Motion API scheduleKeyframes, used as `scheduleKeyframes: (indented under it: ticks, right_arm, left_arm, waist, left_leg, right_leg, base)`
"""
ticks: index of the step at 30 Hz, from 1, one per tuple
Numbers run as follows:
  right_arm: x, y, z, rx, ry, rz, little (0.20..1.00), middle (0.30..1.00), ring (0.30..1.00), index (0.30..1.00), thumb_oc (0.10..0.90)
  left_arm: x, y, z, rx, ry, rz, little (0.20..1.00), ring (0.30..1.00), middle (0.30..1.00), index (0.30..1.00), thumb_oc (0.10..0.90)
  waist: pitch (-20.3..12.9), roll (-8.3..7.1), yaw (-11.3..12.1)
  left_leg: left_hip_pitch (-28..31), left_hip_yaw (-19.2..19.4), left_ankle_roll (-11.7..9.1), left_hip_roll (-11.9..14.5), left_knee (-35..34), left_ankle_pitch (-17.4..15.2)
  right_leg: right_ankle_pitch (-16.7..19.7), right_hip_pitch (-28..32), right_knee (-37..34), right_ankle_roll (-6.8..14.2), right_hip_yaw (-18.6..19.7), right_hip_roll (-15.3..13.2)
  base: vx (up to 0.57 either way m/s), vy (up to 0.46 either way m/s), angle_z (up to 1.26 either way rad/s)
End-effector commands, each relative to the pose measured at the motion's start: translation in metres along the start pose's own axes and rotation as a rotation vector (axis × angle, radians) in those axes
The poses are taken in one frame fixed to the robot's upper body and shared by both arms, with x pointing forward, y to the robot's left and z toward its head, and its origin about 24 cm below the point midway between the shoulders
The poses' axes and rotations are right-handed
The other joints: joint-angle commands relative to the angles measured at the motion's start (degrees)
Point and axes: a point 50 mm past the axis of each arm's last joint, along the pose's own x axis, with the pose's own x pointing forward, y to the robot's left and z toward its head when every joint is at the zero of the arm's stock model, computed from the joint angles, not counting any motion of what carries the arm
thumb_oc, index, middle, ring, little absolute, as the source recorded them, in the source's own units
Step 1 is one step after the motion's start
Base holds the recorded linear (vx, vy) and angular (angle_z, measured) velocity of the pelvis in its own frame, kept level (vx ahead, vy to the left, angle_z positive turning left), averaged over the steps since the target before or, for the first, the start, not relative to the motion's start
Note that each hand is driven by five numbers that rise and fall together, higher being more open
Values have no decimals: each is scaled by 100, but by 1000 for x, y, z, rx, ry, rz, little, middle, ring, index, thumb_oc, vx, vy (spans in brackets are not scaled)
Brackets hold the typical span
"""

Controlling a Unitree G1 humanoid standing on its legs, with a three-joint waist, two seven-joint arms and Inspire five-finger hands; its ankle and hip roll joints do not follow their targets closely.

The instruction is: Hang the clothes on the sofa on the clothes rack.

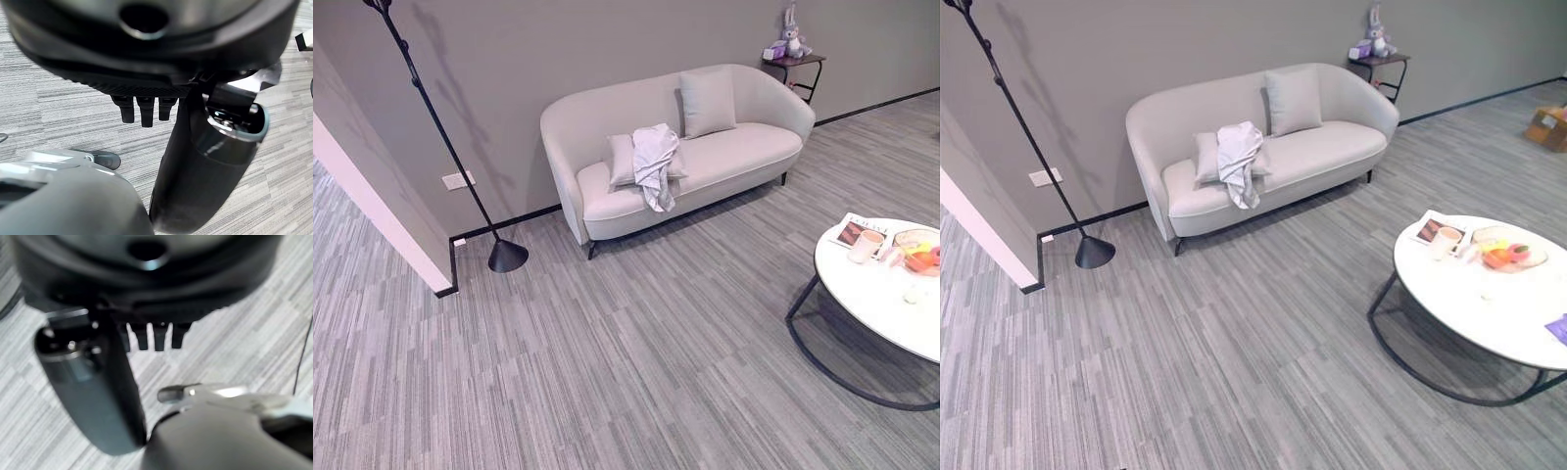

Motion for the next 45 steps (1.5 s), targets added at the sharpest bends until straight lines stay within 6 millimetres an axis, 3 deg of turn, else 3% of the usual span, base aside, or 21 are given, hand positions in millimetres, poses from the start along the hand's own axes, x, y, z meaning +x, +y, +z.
scheduleKeyframes:
  ticks: [1, 6, 12, 13, 14, 15, 21, 22, 23, 24, 26, 28, 29, 31, 34, 38, 39, 42, 43, 44, 45]
  right_arm:
    - [-1, 17, 5, -17, 15, 50, 900, 900, 900, 900, 800]
    - [-1, 15, 13, -9, -9, 50, 900, 900, 900, 900, 800]
    - [-1, 26, 12, 77, -7, 95, 900, 900, 900, 900, 800]
    - [-1, 22, 9, 192, -2, 81, 900, 900, 900, 900, 800]
    - [-1, 22, 7, 279, 20, 65, 900, 900, 900, 900, 800]
    - [-1, 25, 5, 289, 26, 75, 900, 900, 900, 900, 800]
    - [-1, 27, 2, 285, 28, 81, 900, 900, 900, 900, 800]
    - [-1, 25, 18, 206, -48, 71, 900, 900, 900, 900, 800]
    - [-1, 27, 23, 178, -71, 78, 900, 900, 900, 900, 800]
    - [-2, 29, 30, 101, -114, 91, 900, 900, 900, 900, 800]
    - [-2, 29, 30, 101, -114, 91, 900, 900, 900, 900, 800]
    - [-3, 30, 40, 30, -165, 85, 900, 900, 900, 900, 800]
    - [-3, 30, 44, 7, -179, 85, 900, 900, 900, 900, 800]
    - [-5, 32, 56, -34, -222, 92, 900, 900, 900, 900, 800]
    - [-8, 41, 65, -50, -280, 131, 900, 900, 900, 900, 800]
    - [-17, 64, 81, -171, -395, 178, 900, 900, 900, 900, 800]
    - [-27, 83, 95, -300, -504, 212, 900, 900, 900, 900, 800]
    - [-32, 97, 93, -364, -532, 258, 900, 900, 900, 900, 800]
    - [-32, 103, 83, -429, -520, 279, 900, 900, 900, 900, 800]
    - [-32, 103, 83, -429, -520, 279, 900, 900, 900, 900, 800]
    - [-32, 105, 78, -458, -511, 281, 900, 900, 900, 900, 800]
  left_arm:
    - [0, -23, -12, 92, 56, -61, 900, 900, 900, 900, 800]
    - [1, -23, 1, 83, 20, -60, 900, 900, 900, 900, 800]
    - [2, -17, 4, 92, 16, -39, 900, 900, 900, 900, 800]
    - [1, -8, -2, 91, 44, -15, 900, 900, 900, 900, 800]
    - [1, -8, 0, 99, 42, 0, 900, 900, 900, 900, 800]
    - [1, -7, -1, 85, 44, 10, 900, 900, 900, 900, 800]
    - [0, -4, -4, 88, 49, 17, 900, 900, 900, 900, 800]
    - [1, -11, 3, 105, 8, 21, 900, 900, 900, 900, 800]
    - [2, -15, 6, 115, -7, 12, 900, 900, 900, 900, 800]
    - [3, -18, 17, 91, -45, 6, 900, 900, 900, 900, 800]
    - [3, -18, 17, 91, -45, 6, 900, 900, 900, 900, 800]
    - [4, -21, 35, 72, -110, 7, 900, 900, 900, 900, 800]
    - [4, -20, 37, 53, -121, 13, 900, 900, 900, 900, 800]
    - [4, -20, 41, -17, -133, 19, 900, 900, 900, 900, 800]
    - [4, -14, 37, -133, -122, 63, 900, 900, 900, 900, 800]
    - [3, -5, 21, -287, -72, 103, 900, 900, 900, 900, 800]
    - [1, -3, 1, -375, -8, 133, 900, 900, 900, 900, 800]
    - [-4, 7, -23, -455, 66, 190, 900, 900, 900, 900, 800]
    - [-6, 10, -30, -458, 90, 209, 900, 900, 900, 900, 800]
    - [-6, 11, -30, -458, 90, 210, 900, 900, 900, 900, 800]
    - [-5, 12, -26, -437, 73, 214, 900, 900, 900, 900, 800]
  waist:
    - [-143, -238, 68]
    - [96, -186, 32]
    - [501, -20, -72]
    - [550, -24, -96]
    - [584, -100, -206]
    - [533, -137, -261]
    - [453, -197, -254]
    - [155, -48, -366]
    - [136, -34, -360]
    - [137, -54, -290]
    - [122, -72, -307]
    - [381, -264, -188]
    - [482, -306, -116]
    - [593, -396, 42]
    - [606, -410, 205]
    - [580, -222, 570]
    - [660, -238, 759]
    - [578, -370, 884]
    - [471, -548, 931]
    - [472, -555, 932]
    - [338, -671, 973]
  left_leg:
    - [-271, -248, -75, -110, -284, 123]
    - [-321, -244, 47, -89, -284, 144]
    - [-35, -132, 233, -97, -284, -2]
    - [73, -142, 51, 36, -284, -162]
    - [302, -350, -187, 134, -284, -456]
    - [545, -399, -295, 238, -284, -634]
    - [747, -446, -367, 324, -284, -787]
    - [793, -463, -739, 1298, -126, -117]
    - [687, -482, -784, 1392, 87, 115]
    - [238, -475, -922, 1686, 1166, 774]
    - [211, -494, -918, 1667, 1160, 792]
    - [-541, -332, -664, 1860, 2537, 1335]
    - [-731, -273, -575, 1776, 2783, 1154]
    - [-1257, -218, -452, 1154, 2889, 552]
    - [-1718, 82, -294, 501, 1889, 86]
    - [-2250, -2, -366, -24, 192, 1126]
    - [-2594, 2, -433, -56, -50, 1378]
    - [-2497, 54, -251, -21, 204, 1452]
    - [-2399, 59, -97, -73, 413, 1260]
    - [-2395, 63, -95, -78, 416, 1254]
    - [-2132, 162, 11, -145, 353, 1093]
  right_leg:
    - [-97, 29, 27, 660, -154, -495]
    - [-332, -449, 1028, 663, -223, -548]
    - [23, -1501, 3479, 1131, -682, -1081]
    - [-39, -1580, 2575, 1036, -898, -1466]
    - [801, -1742, 511, 1284, -394, -1858]
    - [1129, -1925, 220, 1422, -285, -2045]
    - [1219, -1834, 91, 1490, -400, -2073]
    - [887, -1834, 624, 1207, -368, -1315]
    - [800, -1765, 599, 1116, -393, -1178]
    - [466, -1334, 418, 748, -532, -768]
    - [471, -1351, 417, 750, -544, -790]
    - [251, -856, 263, 428, -683, -666]
    - [205, -725, 211, 391, -656, -641]
    - [115, -556, 82, 421, -556, -693]
    - [-117, -385, 27, 535, -538, -704]
    - [-501, 58, 27, 457, -290, -211]
    - [-780, 471, 52, 343, -26, -49]
    - [-1048, 678, 358, 319, 112, -34]
    - [-1137, 748, 596, 427, 109, -169]
    - [-1145, 751, 601, 430, 110, -176]
    - [-969, 695, 1089, 658, -51, -347]
  base:
    - [39, 55, -1]
    - [-41, 48, 1]
    - [39, 77, -14]
    - [614, -454, -12]
    - [913, -632, 8]
    - [676, -491, 10]
    - [301, -219, 12]
    - [772, -741, 49]
    - [1076, -1108, 54]
    - [372, -462, 50]
    - [189, -243, 19]
    - [217, -379, -27]
    - [253, -358, -13]
    - [239, -127, 19]
    - [289, -34, -26]
    - [415, 16, -14]
    - [512, 38, -98]
    - [577, 96, -92]
    - [426, 96, -51]
    - [591, 168, -36]
    - [440, 166, -16]
